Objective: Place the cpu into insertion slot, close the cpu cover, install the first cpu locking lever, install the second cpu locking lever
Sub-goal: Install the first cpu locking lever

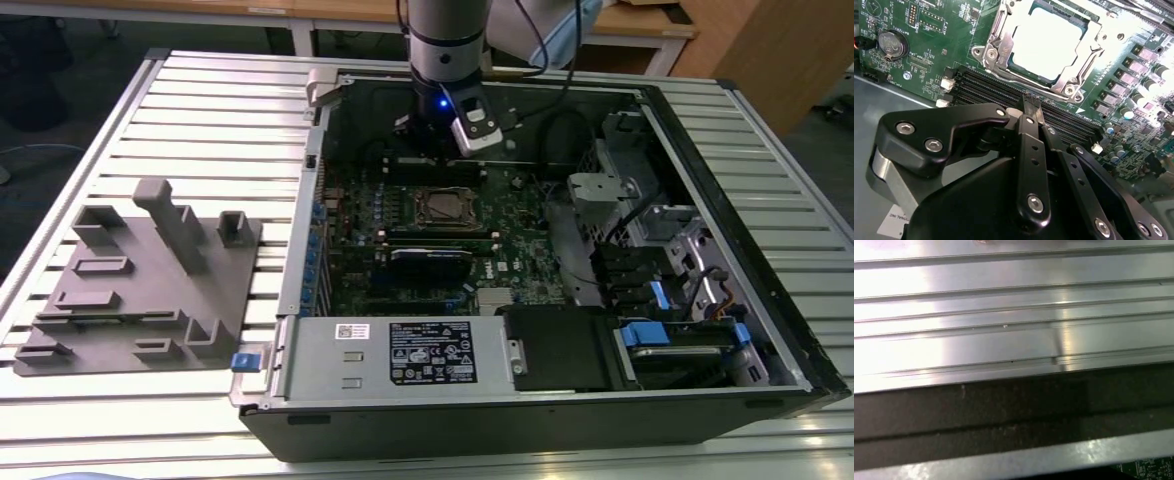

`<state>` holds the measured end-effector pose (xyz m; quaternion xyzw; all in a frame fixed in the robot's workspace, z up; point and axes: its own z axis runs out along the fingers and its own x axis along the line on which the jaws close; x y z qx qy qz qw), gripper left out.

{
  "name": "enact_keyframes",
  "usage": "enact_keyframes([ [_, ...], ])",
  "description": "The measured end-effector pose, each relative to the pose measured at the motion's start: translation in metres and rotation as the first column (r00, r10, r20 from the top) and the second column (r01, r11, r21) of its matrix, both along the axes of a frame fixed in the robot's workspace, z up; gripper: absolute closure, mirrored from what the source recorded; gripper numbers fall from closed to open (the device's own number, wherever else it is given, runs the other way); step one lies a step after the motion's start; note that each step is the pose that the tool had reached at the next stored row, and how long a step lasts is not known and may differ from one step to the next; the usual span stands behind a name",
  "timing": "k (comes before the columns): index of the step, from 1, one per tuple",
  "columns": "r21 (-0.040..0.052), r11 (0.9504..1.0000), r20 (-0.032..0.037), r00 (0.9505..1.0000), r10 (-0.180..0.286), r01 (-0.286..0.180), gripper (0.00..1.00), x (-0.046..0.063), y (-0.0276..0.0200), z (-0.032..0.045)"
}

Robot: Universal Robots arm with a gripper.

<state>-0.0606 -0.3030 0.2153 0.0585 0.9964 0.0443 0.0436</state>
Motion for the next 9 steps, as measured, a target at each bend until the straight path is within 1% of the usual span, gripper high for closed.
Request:
enact_keyframes([
  [4,-0.0001,1.0000,0.0000,1.0000,0.000,0.000,0.89,0.0000,-0.0018,0.0000],
  [9,0.0000,1.0000,-0.0004,1.0000,0.000,0.000,0.89,0.0000,-0.0071,-0.0001],
])
